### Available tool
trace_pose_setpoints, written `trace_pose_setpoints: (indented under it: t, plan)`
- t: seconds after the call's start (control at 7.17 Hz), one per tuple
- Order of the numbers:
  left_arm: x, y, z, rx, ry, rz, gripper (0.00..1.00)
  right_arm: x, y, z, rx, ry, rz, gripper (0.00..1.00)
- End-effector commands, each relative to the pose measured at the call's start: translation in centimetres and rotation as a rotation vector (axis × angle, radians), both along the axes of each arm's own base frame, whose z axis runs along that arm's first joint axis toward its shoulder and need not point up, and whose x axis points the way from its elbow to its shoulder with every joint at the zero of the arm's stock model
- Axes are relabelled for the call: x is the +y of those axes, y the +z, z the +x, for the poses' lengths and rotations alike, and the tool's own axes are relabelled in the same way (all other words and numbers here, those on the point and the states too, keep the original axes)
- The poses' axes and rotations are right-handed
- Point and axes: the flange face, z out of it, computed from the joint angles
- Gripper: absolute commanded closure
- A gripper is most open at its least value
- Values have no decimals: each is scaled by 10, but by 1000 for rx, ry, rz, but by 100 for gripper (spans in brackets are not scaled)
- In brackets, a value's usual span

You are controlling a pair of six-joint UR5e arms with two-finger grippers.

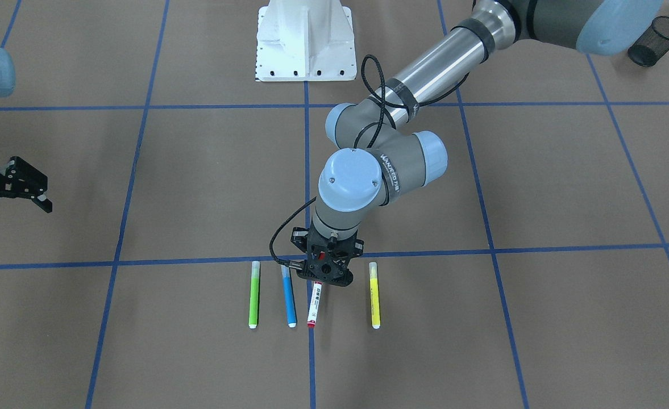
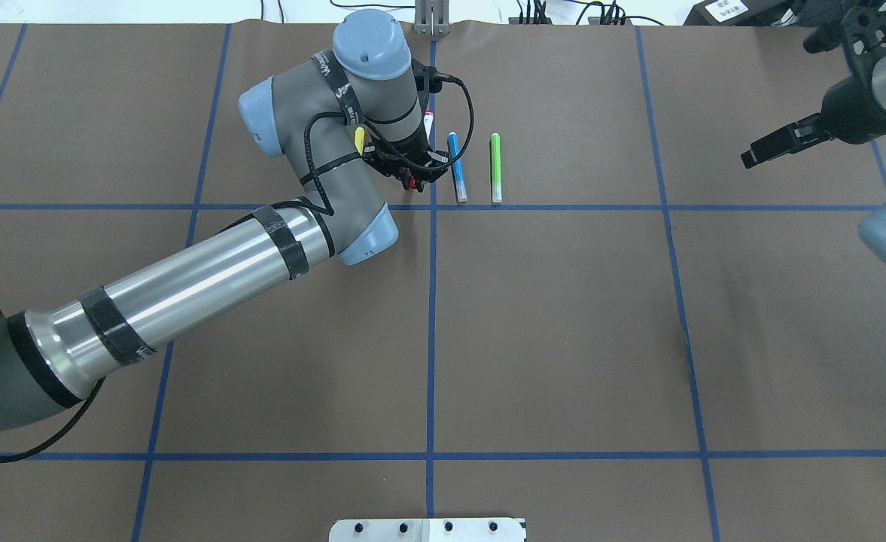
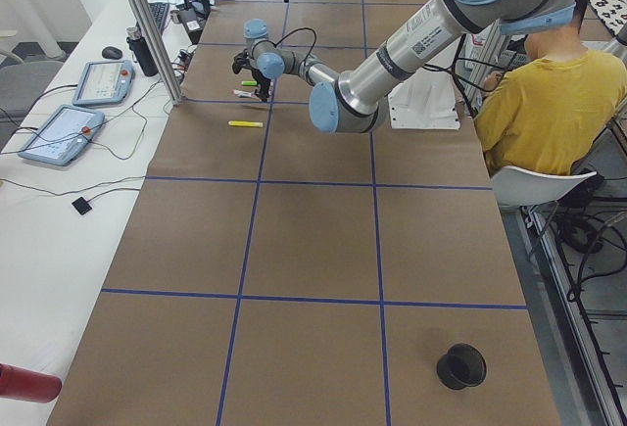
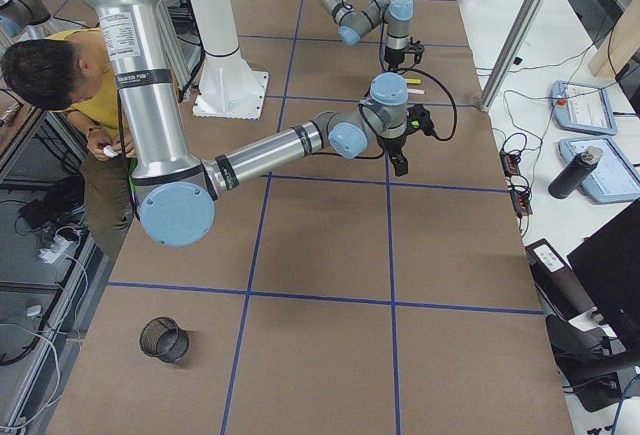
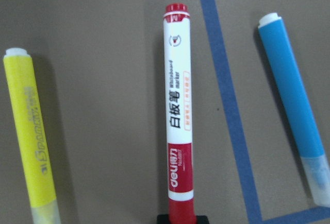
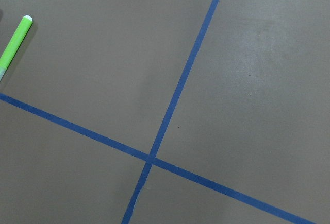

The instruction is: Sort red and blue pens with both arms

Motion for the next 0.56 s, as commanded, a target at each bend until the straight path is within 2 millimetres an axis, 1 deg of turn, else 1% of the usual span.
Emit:
trace_pose_setpoints:
  t: [0.0,0.14,0.28,0.42]
  plan:
    - [34,8,-41,22,15,15,100,0,0,0,0,0,0,0]
    - [52,26,-78,47,33,-3,100,0,0,0,0,0,1,0]
    - [64,47,-119,61,31,-21,100,-1,-1,0,-1,0,3,0]
    - [88,66,-162,63,56,27,100,-1,0,0,4,4,2,0]
